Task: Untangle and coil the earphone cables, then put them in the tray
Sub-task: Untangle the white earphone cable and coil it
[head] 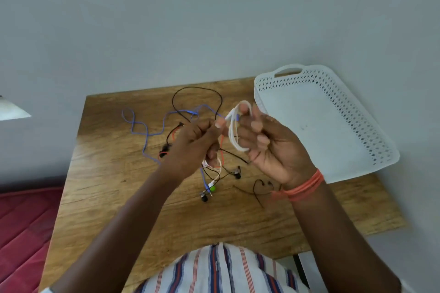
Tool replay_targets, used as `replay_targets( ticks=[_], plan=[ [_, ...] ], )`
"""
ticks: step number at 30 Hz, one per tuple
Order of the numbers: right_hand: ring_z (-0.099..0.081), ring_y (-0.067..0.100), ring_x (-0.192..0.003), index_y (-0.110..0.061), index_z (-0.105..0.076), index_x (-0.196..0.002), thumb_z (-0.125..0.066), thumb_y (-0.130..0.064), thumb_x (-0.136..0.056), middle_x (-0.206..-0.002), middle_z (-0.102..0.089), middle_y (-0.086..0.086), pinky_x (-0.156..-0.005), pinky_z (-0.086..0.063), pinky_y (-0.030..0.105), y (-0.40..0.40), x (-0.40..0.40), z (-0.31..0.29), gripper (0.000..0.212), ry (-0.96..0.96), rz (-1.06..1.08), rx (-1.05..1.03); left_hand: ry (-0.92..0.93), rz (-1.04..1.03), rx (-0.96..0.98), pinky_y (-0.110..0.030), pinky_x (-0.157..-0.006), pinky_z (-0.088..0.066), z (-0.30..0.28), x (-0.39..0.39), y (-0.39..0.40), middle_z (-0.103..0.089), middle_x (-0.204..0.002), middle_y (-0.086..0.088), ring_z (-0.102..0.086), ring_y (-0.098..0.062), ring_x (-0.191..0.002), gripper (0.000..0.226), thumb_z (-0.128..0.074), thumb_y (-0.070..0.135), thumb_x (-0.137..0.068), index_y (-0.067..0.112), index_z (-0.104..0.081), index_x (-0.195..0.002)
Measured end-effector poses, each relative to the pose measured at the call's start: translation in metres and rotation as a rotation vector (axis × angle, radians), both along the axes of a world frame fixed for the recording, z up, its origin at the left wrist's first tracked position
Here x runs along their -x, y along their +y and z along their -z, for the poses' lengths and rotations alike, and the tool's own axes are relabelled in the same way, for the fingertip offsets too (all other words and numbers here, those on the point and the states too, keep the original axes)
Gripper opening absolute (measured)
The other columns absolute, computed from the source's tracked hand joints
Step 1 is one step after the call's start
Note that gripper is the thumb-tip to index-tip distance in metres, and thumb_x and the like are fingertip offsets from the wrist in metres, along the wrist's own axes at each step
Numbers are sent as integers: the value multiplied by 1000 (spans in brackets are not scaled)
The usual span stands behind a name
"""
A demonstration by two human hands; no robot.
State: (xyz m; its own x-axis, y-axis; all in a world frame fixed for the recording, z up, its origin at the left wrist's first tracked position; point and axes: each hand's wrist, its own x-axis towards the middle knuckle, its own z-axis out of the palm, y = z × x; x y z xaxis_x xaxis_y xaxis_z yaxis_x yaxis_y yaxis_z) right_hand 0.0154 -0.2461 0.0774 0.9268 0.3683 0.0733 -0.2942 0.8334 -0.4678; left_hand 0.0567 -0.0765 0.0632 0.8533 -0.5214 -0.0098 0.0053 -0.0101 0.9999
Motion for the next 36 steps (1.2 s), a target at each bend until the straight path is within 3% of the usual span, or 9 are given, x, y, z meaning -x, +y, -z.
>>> replay_targets(
  ticks=[2,4,9,12,14,19,27,32,36],
  plan=[
    [-60,13,-57,10,-57,-110,-41,-5,-97,-76,-63,11,-56,-54,26,-3,-16,-6,26,34,107,-213,59,35,-27,-26,-47,-47,7,-1,-7,-46,-48,-1,-46,-15,-41,33,-43,26,-100,14,-68,-82],
    [-62,11,-61,9,-59,-112,-51,-6,-90,-83,-68,10,-58,-54,21,-7,-31,-13,28,58,316,-147,58,76,-82,-30,-53,-51,13,-1,-10,-48,-48,1,-49,-16,-45,33,-44,26,-100,7,-68,-88],
    [-67,18,-70,-6,-65,-102,-52,-5,-97,-84,-72,10,-68,-56,26,-7,-55,-15,14,-214,820,826,-163,130,-215,-31,-57,-52,-1,-6,-4,-52,-54,-2,-57,-17,-51,27,-55,39,-94,19,-74,-92],
    [-66,20,-69,-9,-61,-87,-49,-11,-100,-77,-67,5,-68,-56,37,-6,-58,-4,17,-474,818,1425,-337,76,-307,-38,-54,-52,-25,-21,2,-50,-54,-1,-55,-12,-47,20,-57,40,-95,30,-72,-86],
    [-59,14,-62,-16,-53,-81,-46,-19,-102,-71,-59,-3,-61,-54,40,-3,-56,0,22,-554,664,1592,-452,30,-443,-31,-54,-49,-38,-34,7,-50,-50,10,-47,-2,-45,16,-58,41,-94,35,-73,-94],
    [-40,13,-46,-18,-64,-85,-38,-27,-104,-53,-46,-2,-46,-35,26,1,-52,-4,33,-284,198,1285,-599,-152,-710,-24,-51,-35,-42,-49,15,-56,-52,16,-51,0,-51,24,-67,53,-82,30,-67,-78],
    [-27,6,-41,-7,-60,-84,-40,-25,-104,-52,-35,-2,-47,-20,22,-20,-33,-4,33,-141,-181,1052,-512,-34,-503,-25,-49,-28,-10,-43,19,-44,-50,10,-38,-6,-46,52,-56,70,-79,20,-55,-64],
    [-42,4,-43,-6,-56,-88,-53,-20,-97,-54,-48,-4,-45,-36,17,-20,-29,-1,17,-29,-177,292,-562,33,-438,-14,-47,-30,-5,-42,23,-47,-49,9,-44,-7,-44,45,-47,56,-94,20,-62,-70],
    [-58,10,-54,2,-58,-97,-68,-1,-83,-69,-59,5,-51,-51,22,-8,-34,-5,17,84,19,-99,-537,61,-428,-30,-51,-35,14,-36,19,-41,-58,6,-40,-6,-51,38,-46,49,-96,19,-51,-74]
  ],
)
